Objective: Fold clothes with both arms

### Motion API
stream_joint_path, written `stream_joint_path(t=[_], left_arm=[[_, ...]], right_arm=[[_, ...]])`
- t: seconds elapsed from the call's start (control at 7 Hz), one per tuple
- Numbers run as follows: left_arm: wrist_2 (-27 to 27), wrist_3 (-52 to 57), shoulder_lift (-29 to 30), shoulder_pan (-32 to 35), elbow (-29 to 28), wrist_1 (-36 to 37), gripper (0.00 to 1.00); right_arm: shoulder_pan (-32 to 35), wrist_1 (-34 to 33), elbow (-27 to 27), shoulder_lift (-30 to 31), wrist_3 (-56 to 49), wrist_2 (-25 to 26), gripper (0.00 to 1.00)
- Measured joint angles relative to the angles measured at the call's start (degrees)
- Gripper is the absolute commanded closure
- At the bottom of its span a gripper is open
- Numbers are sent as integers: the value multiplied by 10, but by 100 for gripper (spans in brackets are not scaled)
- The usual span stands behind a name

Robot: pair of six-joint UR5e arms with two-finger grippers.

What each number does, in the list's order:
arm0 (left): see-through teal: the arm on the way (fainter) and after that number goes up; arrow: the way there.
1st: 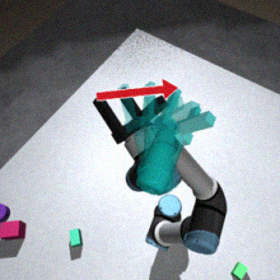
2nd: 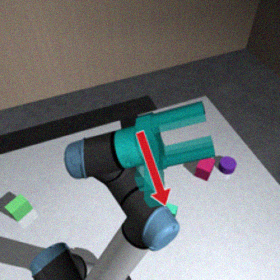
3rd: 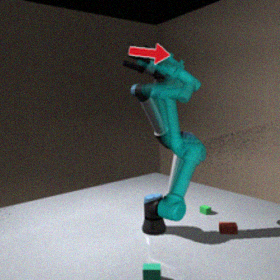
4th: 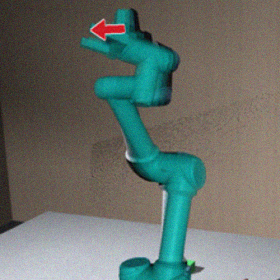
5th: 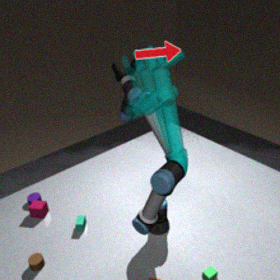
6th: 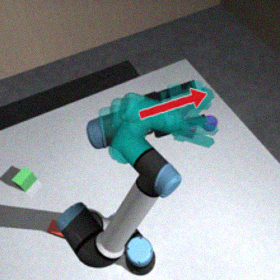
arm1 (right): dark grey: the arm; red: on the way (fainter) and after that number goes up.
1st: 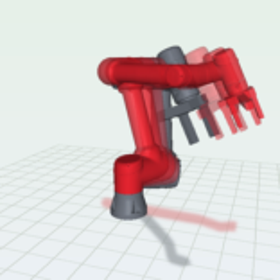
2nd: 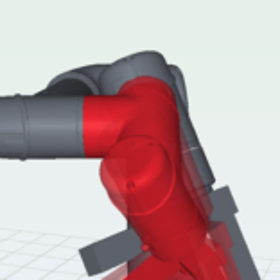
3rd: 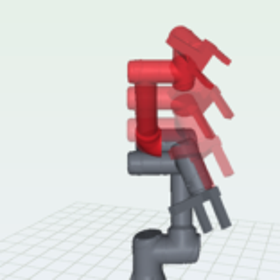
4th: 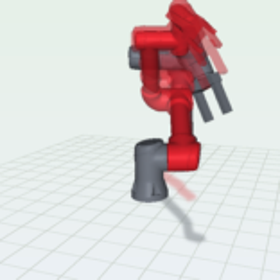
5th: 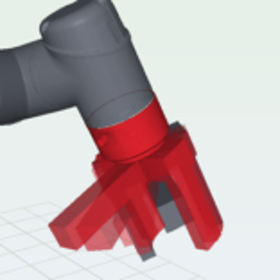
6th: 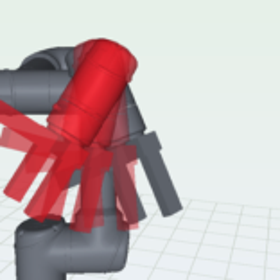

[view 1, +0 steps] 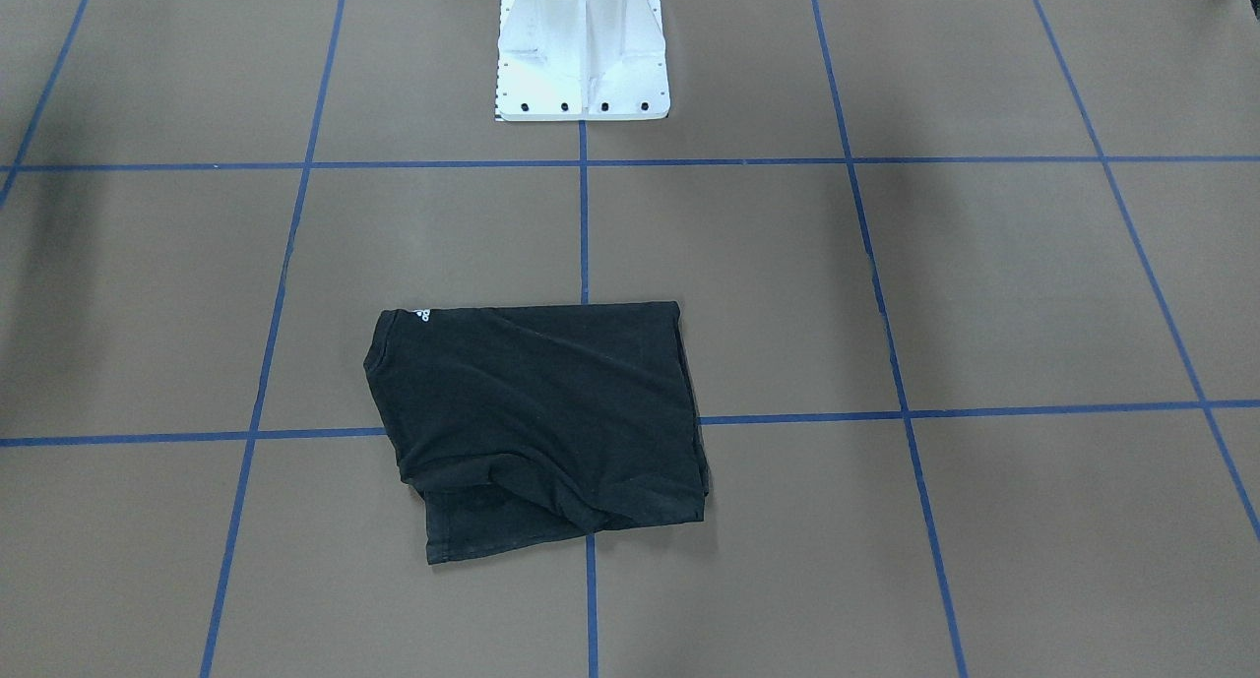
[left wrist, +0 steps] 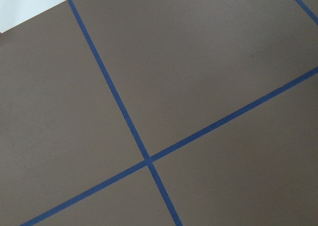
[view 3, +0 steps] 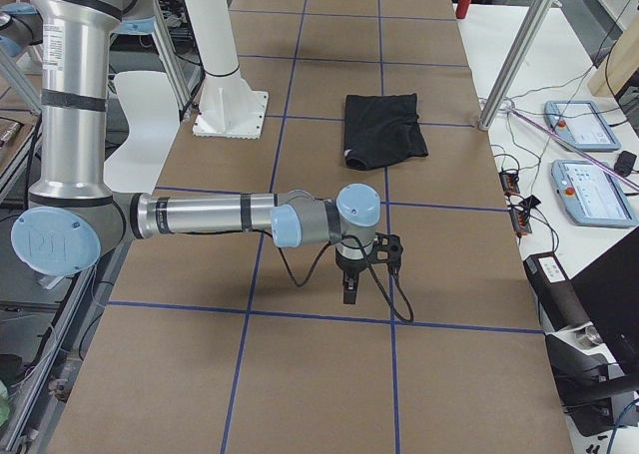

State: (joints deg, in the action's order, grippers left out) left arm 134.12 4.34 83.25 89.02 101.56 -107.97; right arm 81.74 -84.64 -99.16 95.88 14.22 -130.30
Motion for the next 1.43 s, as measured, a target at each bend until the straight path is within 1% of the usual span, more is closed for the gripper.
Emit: stream_joint_path(t=[0.29, 0.86, 1.43], left_arm=[[0, 0, -32, 1, 15, -11, 0], [3, -7, -30, 1, 20, -17, 0], [5, -6, -29, 1, 19, -17, 0]], right_arm=[[0, 1, 0, 1, 2, 4, 0], [0, 4, -1, 19, 5, 4, 0], [0, 5, 3, 20, 5, -15, 0]])
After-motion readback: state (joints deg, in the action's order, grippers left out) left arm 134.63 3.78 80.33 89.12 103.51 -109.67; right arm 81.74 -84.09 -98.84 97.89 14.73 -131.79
